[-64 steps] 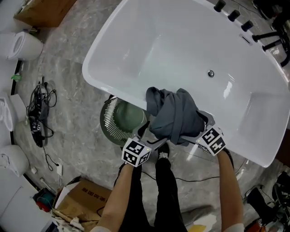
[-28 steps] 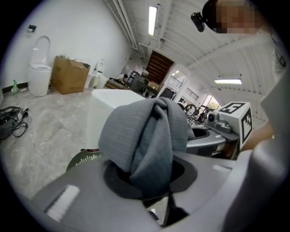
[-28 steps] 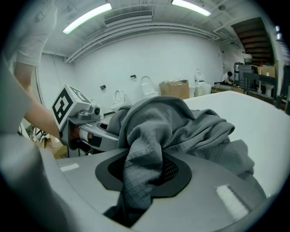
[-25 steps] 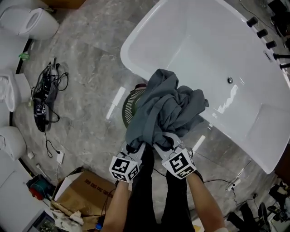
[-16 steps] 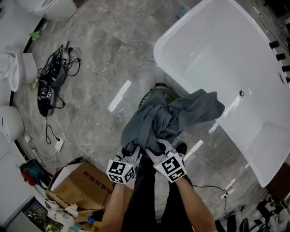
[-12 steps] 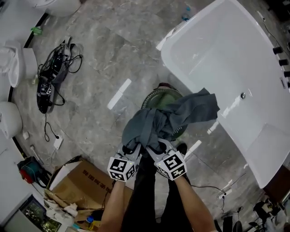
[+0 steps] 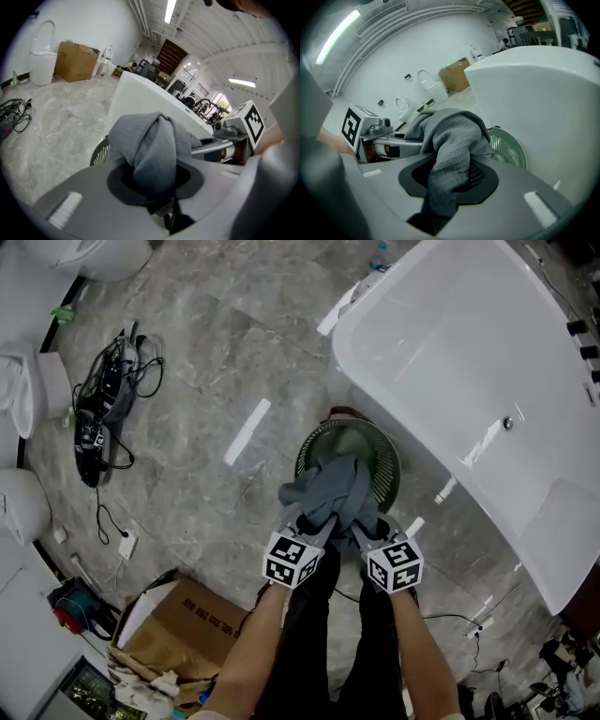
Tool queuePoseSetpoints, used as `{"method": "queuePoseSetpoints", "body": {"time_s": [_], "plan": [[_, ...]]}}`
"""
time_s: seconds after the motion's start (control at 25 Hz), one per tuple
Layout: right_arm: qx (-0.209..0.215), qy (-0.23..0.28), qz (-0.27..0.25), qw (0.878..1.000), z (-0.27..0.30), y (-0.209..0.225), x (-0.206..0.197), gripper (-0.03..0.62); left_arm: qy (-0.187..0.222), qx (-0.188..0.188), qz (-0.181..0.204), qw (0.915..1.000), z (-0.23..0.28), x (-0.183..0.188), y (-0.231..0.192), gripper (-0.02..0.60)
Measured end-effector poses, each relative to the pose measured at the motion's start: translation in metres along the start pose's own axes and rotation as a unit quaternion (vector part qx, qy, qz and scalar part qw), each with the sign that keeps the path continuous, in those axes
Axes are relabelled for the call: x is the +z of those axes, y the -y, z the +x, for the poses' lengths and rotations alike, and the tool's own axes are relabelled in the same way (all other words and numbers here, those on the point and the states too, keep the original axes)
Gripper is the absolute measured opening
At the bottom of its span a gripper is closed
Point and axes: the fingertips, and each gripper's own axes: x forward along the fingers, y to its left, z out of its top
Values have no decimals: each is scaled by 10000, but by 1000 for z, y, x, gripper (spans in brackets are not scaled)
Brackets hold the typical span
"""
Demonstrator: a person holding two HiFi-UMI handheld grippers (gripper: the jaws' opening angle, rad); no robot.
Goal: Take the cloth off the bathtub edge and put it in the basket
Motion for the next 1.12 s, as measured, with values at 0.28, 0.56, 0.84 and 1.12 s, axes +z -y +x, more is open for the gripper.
{"method": "queuePoseSetpoints", "body": {"time_s": [0.28, 0.56, 0.84, 1.12], "plan": [[-707, 144, 505, 9961, -1, 39, -12, 95, -489, -309, 217, 9981, 34, -3, 5, 140], [-1631, 669, 849, 9807, -22, 76, -9, 95, -495, -644, 186, 9965, 74, 13, 29, 124], [-1742, 699, 998, 9771, -37, 89, -15, 92, -729, -799, 349, 9935, 91, 12, 45, 124], [-718, -84, 496, 9962, 27, 68, -34, 94, -1008, -142, -15, 9948, 82, -28, -20, 123]]}}
